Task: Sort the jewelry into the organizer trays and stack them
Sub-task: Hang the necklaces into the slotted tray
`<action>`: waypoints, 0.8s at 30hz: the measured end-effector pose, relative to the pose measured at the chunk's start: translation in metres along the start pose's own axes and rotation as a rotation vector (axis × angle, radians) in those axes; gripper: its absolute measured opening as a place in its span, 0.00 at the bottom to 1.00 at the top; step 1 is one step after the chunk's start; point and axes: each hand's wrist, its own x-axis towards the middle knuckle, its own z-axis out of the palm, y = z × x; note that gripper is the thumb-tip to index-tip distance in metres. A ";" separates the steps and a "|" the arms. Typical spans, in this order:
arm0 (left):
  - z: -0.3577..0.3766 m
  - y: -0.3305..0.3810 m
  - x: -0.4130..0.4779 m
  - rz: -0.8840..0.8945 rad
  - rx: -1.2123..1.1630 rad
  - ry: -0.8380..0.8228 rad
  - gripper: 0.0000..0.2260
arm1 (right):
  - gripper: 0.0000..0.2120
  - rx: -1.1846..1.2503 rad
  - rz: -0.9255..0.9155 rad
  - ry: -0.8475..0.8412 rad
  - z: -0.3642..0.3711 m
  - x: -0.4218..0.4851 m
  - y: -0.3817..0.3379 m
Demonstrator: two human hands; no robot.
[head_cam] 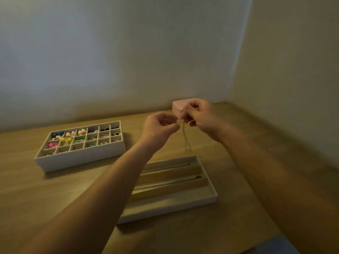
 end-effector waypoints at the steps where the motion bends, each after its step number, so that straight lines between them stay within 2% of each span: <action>1: -0.001 0.003 -0.002 0.001 -0.048 -0.023 0.12 | 0.08 0.015 -0.012 -0.015 0.002 -0.001 -0.005; 4: -0.008 0.015 -0.010 0.036 -0.155 -0.055 0.11 | 0.07 0.076 -0.044 -0.065 0.011 -0.005 -0.021; 7: -0.018 0.022 -0.015 0.034 -0.089 -0.030 0.06 | 0.05 0.140 -0.064 -0.104 0.017 -0.011 -0.033; 15: -0.044 0.029 -0.038 -0.026 -0.055 -0.028 0.06 | 0.03 0.066 -0.106 -0.077 0.023 -0.025 -0.051; 24: -0.058 0.028 -0.052 -0.085 -0.093 -0.054 0.07 | 0.08 0.194 -0.021 -0.089 0.029 -0.033 -0.059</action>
